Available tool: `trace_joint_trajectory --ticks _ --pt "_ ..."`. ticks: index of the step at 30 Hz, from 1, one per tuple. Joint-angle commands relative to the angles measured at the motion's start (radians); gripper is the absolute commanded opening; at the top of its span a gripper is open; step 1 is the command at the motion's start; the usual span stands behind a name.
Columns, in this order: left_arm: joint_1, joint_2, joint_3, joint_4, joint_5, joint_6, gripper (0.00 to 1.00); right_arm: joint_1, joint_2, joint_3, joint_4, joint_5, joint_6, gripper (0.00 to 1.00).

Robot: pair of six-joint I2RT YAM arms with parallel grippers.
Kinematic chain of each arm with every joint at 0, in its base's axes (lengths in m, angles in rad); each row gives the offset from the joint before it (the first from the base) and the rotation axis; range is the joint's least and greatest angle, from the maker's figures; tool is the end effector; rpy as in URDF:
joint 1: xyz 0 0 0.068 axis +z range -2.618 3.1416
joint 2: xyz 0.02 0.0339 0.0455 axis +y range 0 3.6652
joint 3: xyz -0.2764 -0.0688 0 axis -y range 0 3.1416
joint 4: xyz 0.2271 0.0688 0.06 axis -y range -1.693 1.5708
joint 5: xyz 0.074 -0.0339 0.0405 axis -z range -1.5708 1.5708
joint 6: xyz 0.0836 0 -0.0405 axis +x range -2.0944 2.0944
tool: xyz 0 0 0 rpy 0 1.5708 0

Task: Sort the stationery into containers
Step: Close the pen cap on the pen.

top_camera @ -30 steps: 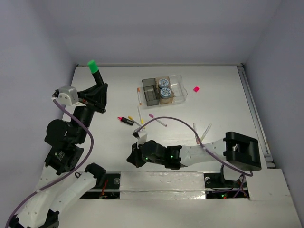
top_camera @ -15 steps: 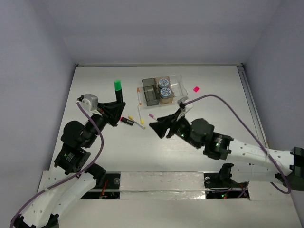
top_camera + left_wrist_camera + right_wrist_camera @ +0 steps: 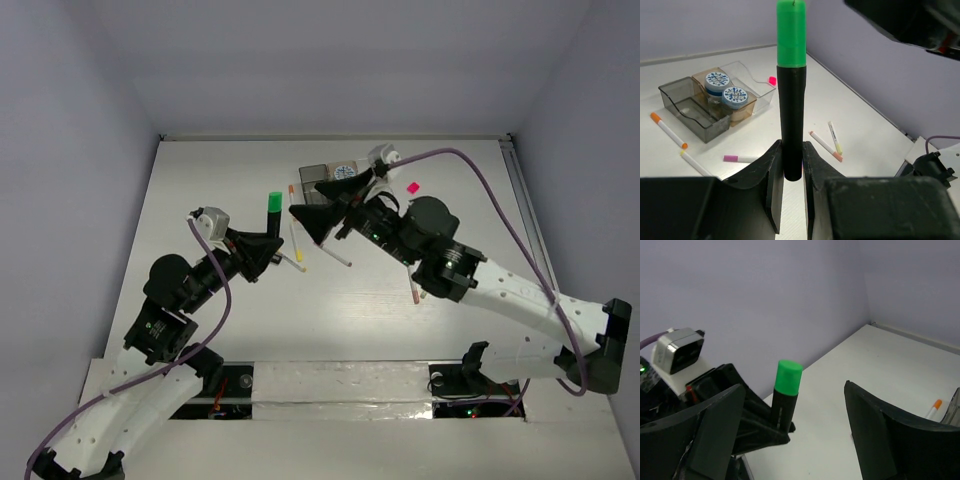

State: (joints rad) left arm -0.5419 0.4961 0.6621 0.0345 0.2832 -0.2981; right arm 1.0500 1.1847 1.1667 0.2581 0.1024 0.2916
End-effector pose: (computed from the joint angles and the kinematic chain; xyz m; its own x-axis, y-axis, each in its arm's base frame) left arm 0.1097 -0.0933 0.3725 -0.0513 -0.2983 -0.9531 0.7477 0.6212 -0.2346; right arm 0.1550 0.2531 0.4628 -0.1205 0.3646 -0.9233 -0.8132 0.4973 0.3025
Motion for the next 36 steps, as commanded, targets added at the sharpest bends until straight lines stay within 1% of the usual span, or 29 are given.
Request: trace_joint_trajectory --ticks 1,2,5,8,13,18,20,21,23,26,27,30,33,36 --pt "-0.003 -0.005 -0.002 0.065 0.037 -0.01 0.0 -0.024 0.082 0.099 0.018 -0.078 -0.019 0.86" --pt "-0.003 -0.005 -0.004 0.065 0.039 -0.009 0.0 -0.024 0.104 0.144 0.007 -0.084 -0.014 0.86" --pt "-0.003 -0.004 -0.004 0.064 0.045 -0.006 0.0 -0.033 0.179 0.203 -0.008 -0.092 -0.002 0.85" --pt "-0.003 -0.001 -0.001 0.062 0.051 -0.003 0.0 -0.042 0.223 0.226 -0.01 -0.131 0.007 0.83" --pt "-0.003 -0.002 -0.004 0.068 0.051 -0.007 0.0 -0.042 0.214 0.176 0.033 -0.202 0.044 0.82" --pt "-0.003 0.001 -0.004 0.074 0.045 -0.01 0.0 -0.042 0.208 0.136 0.027 -0.25 0.096 0.82" --pt "-0.003 -0.002 -0.004 0.074 0.04 -0.01 0.0 -0.042 0.211 0.117 0.032 -0.26 0.11 0.81" --pt "-0.003 -0.002 -0.005 0.076 0.042 -0.013 0.0 -0.042 0.214 0.114 0.033 -0.26 0.113 0.78" --pt "-0.003 0.001 -0.004 0.077 0.043 -0.015 0.0 -0.042 0.219 0.11 0.035 -0.241 0.113 0.77" --pt "-0.003 0.006 -0.006 0.076 0.051 -0.016 0.0 -0.042 0.21 0.102 0.056 -0.208 0.101 0.81" --pt "-0.003 0.006 -0.006 0.076 0.048 -0.016 0.0 -0.042 0.208 0.103 0.056 -0.204 0.095 0.85" --pt "-0.003 0.009 -0.006 0.076 0.047 -0.018 0.0 -0.042 0.207 0.126 0.053 -0.204 0.086 0.91" --pt "-0.003 0.019 -0.004 0.071 0.048 -0.016 0.0 -0.042 0.208 0.148 0.052 -0.196 0.075 0.93" --pt "-0.003 0.024 -0.004 0.065 0.043 -0.016 0.0 -0.042 0.214 0.171 0.056 -0.17 0.07 0.93"
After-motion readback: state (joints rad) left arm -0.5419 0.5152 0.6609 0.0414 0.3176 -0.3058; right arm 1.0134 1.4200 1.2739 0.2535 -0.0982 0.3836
